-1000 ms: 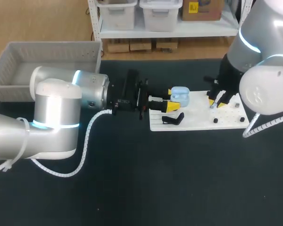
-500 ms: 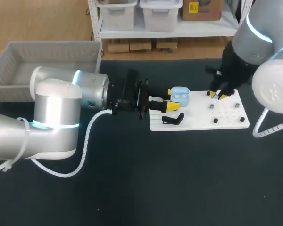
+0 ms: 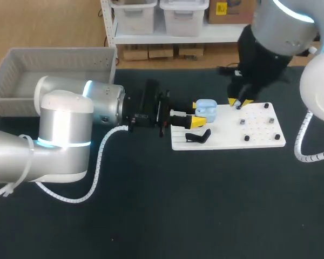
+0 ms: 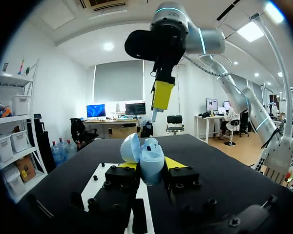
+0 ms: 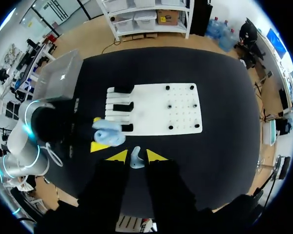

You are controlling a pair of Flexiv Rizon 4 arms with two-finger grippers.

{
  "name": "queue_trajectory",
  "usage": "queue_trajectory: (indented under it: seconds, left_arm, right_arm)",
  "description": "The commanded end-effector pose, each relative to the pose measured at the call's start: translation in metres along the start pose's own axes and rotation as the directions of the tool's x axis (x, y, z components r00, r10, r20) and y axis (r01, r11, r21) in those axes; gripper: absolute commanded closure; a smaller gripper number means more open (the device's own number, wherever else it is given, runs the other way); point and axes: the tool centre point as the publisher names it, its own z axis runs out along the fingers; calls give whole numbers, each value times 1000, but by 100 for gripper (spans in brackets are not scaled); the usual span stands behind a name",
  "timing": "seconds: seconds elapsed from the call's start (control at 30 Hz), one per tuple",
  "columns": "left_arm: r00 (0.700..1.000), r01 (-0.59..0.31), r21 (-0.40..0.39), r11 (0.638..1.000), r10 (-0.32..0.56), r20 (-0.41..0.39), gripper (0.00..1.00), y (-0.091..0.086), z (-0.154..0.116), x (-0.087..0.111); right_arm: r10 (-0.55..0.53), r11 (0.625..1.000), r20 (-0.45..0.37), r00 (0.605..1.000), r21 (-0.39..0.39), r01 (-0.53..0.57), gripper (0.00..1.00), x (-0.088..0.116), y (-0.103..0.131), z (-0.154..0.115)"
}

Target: Pick up each earbud case from the left stands, insert the matching earbuds, close the lid, and place the case in the box.

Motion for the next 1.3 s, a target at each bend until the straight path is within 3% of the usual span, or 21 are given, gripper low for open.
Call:
queue_trajectory:
  seconds: [0.03,0.5,1.3]
  left_arm:
    - [1000,-4,-9,1000,4,3,100,-2,0,1]
    - [1000,-4,-9,1000,4,3,100,-2,0,1]
    - [1000,-4,-9,1000,4,3,100,-2,0,1]
  right_arm:
    - [-24,1000,-32,999,4,24,100,7,19,-18]
    - [-142,990,-136,981,-4,142,100,1,70,5]
    - [-253,967,-178,951,-11,255,100,-12,59,28]
